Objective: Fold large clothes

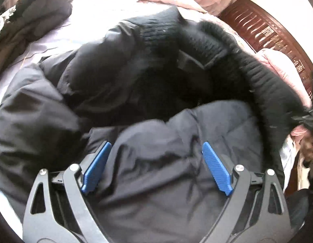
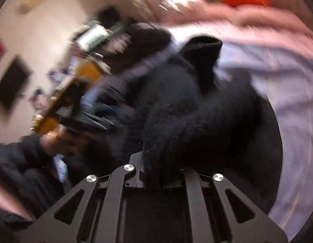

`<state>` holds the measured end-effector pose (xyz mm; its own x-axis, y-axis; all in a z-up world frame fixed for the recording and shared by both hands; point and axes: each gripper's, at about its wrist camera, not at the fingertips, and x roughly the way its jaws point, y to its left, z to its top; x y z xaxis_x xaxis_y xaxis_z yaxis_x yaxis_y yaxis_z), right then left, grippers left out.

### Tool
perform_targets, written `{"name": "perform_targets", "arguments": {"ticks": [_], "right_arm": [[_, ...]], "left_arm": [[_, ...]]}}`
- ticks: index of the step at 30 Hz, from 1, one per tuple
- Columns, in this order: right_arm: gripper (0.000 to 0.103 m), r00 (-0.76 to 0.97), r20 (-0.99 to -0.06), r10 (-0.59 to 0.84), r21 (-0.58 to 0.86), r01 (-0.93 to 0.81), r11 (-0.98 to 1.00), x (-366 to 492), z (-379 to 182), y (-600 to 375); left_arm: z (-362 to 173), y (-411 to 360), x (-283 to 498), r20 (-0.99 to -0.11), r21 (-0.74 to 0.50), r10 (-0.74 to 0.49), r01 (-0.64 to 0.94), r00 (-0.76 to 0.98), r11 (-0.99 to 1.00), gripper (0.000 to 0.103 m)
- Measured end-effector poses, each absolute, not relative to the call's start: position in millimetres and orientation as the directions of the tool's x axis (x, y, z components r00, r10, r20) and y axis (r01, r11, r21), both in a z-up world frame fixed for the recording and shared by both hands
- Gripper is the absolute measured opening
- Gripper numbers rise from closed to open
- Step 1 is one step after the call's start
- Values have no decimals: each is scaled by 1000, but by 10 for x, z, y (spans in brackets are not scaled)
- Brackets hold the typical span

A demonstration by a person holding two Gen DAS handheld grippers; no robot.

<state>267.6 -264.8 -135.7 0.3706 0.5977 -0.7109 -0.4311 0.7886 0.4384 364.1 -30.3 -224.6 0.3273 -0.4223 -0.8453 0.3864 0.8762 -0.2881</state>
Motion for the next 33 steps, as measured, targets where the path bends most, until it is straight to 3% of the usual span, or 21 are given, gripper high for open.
{"name": "perform_targets", "arguments": {"ticks": [1,3,5,8,10,13,15,18,21,24,25,26,27,28,30,33], "right_arm": [[12,365,-718,592,462,-386,799,2717,-1428,-2715],[33,397,-747,533,470,-252,846,2875,-1425,-2888],[64,457,-778,431,420,-131,898,3003,-1292,-3053],[85,615,-763,201,238,-22,971,3053,-869,-3167],[95,660,-734,159,196,-18,980,3169,-641,-3085],[97,592,-778,213,224,-57,973,3590,-503,-2835],[97,550,-805,222,246,-30,969,3875,-488,-2712],[97,535,-830,157,188,4,982,4047,-512,-2581],[97,532,-834,148,191,26,981,3881,-710,-2637],[97,508,-841,187,204,-23,979,3882,-1042,-2564],[97,481,-862,160,162,-36,986,3930,-1123,-2528],[97,484,-863,146,143,-45,989,3926,-1143,-2529],[97,506,-852,138,128,-53,990,3907,-1135,-2536],[97,507,-850,146,132,-63,989,3899,-1121,-2534],[97,492,-853,176,157,-80,984,3898,-1071,-2538],[97,543,-817,194,192,-60,980,3881,-869,-2663]], "left_arm": [[-2188,-295,3621,-850,-275,-406,374,336,886,92],[-2064,-323,3596,-854,-272,-398,363,336,891,94],[-2023,-416,3576,-866,-236,-366,368,340,899,95],[-2143,-524,3659,-882,-201,-332,371,333,907,96],[-2161,-539,3756,-889,-218,-337,360,311,907,96],[-1850,-623,3999,-870,-221,-359,384,338,897,96],[-1532,-768,4420,-859,-118,-295,399,418,909,101],[-1511,-1137,5134,-891,-18,-210,432,402,902,101],[-1832,-1623,5842,-933,88,-72,419,352,904,101],[-2222,-2037,6242,-909,336,175,412,379,847,101],[-2366,-2098,6303,-895,398,248,412,370,820,97],[-2455,-2109,6327,-894,412,272,413,356,812,73],[-2536,-2105,6371,-899,409,283,411,334,815,24],[-2611,-2064,6415,-909,394,289,394,302,830,8],[-2608,-1849,6464,-929,326,245,300,276,896,8],[-2181,-1521,6367,-921,199,109,212,374,957,7]]}}
